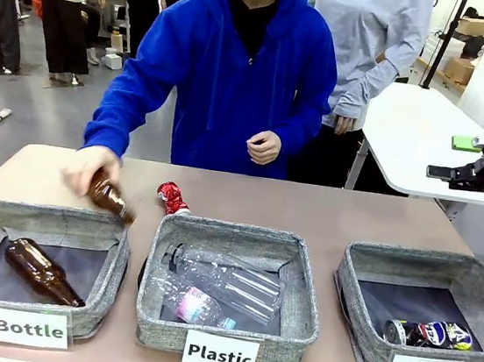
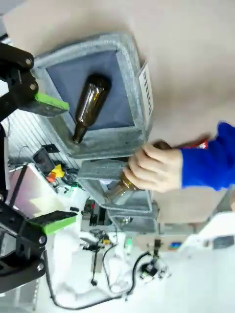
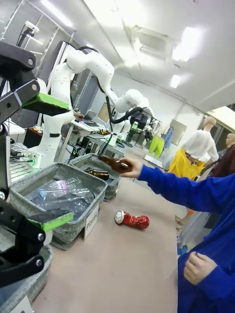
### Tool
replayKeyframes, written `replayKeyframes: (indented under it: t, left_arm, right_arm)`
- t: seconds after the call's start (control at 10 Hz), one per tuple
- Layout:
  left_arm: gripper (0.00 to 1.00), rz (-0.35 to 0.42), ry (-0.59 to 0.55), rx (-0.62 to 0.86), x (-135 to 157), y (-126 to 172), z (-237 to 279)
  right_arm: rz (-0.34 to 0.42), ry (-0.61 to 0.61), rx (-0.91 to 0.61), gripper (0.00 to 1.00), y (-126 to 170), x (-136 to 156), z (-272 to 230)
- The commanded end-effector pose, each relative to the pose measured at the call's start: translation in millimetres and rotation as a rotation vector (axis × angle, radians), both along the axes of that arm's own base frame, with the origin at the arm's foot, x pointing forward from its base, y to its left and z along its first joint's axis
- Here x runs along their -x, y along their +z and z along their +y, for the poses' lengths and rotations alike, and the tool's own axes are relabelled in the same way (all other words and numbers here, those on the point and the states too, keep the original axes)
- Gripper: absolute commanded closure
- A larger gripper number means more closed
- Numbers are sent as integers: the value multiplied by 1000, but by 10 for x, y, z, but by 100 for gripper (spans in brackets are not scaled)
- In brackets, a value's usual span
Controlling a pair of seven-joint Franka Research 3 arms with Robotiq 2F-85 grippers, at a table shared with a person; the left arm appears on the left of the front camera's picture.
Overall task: Sort the can waste into the basket.
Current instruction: Pick up the can waste from the table and place it in the right Fabric basket.
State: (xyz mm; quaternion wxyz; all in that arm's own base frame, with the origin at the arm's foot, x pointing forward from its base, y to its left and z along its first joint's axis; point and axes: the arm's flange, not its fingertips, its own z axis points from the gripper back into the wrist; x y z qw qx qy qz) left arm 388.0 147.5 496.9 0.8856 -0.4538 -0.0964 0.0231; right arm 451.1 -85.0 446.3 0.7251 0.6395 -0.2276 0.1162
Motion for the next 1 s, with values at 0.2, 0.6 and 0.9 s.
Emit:
replayKeyframes:
  t: [0.2, 0.6, 0.9]
  left_arm:
    - [0, 56, 158, 249, 529, -153, 915]
    - [0, 32, 289, 343, 1293, -309, 1197]
    - [0, 59, 275, 343, 1062, -277, 882]
  right_arm:
    - [-13, 9, 8, 0, 9, 35, 1]
    - [-13, 9, 8, 0, 9, 35, 1]
    - [-13, 9, 8, 0, 9, 35, 1]
